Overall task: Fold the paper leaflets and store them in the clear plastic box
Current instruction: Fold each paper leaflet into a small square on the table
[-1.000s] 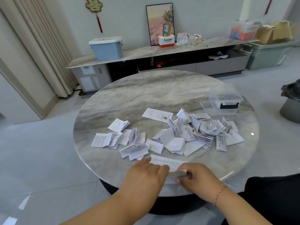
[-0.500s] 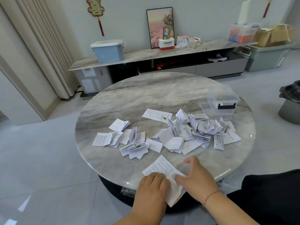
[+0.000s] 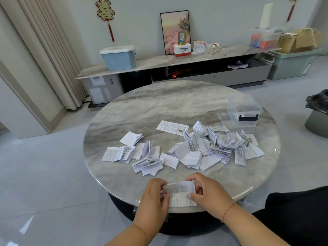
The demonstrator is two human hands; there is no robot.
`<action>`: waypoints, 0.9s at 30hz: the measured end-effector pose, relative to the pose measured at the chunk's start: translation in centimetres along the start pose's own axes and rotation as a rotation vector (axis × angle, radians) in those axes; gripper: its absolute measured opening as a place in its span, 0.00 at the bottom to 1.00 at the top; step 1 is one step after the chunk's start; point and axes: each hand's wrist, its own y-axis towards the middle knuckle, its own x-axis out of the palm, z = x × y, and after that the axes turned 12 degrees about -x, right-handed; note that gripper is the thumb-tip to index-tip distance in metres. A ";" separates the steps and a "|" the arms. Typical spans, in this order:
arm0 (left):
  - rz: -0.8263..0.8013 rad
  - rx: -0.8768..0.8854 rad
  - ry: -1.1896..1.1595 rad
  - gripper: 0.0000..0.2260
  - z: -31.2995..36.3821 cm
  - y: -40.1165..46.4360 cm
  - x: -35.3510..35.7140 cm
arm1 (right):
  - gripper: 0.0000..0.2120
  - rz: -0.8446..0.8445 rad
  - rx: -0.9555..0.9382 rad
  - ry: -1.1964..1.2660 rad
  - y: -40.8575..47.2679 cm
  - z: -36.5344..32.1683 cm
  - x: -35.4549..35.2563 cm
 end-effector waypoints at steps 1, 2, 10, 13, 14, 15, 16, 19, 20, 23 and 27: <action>0.034 -0.027 0.045 0.16 0.1 0.1 0.1 | 0.15 0.015 0.007 -0.053 0.2 -0.1 0.3; 0.105 0.007 0.119 0.15 0.1 0.1 0.0 | 0.16 0.021 0.015 -0.113 0.4 -0.3 0.7; 0.012 0.472 0.548 0.23 0.3 -2.0 1.6 | 0.20 0.147 0.219 -0.203 0.2 -1.3 1.4; 0.003 0.430 0.576 0.18 0.5 -1.9 2.1 | 0.23 0.078 0.266 -0.076 -0.3 -1.6 1.3; 0.023 0.441 0.552 0.15 0.5 -1.6 2.0 | 0.25 0.053 0.263 -0.059 -0.4 -1.6 0.7; 0.043 0.471 0.523 0.12 0.4 -1.4 2.0 | 0.27 0.030 0.224 -0.079 -0.4 -1.5 0.0; 0.057 0.508 0.493 0.09 0.1 -1.4 1.9 | 0.29 -0.006 0.152 -0.121 -0.4 -1.3 -1.0; 0.067 0.556 0.363 0.03 -0.7 -1.4 1.4 | 0.30 -0.207 -0.063 -0.105 -0.4 -1.2 -3.1; 0.071 0.540 0.320 0.03 -0.8 -1.5 1.2 | 0.28 -0.272 -0.088 -0.054 -0.4 -1.2 -3.1; 0.047 0.404 0.222 0.07 -0.5 -1.7 0.6 | 0.18 -0.231 -0.134 -0.070 -0.3 -0.7 -1.6; 0.016 0.156 0.140 0.09 0.5 -1.6 0.4 | 0.12 -0.042 -0.065 -0.061 0.5 -0.7 0.0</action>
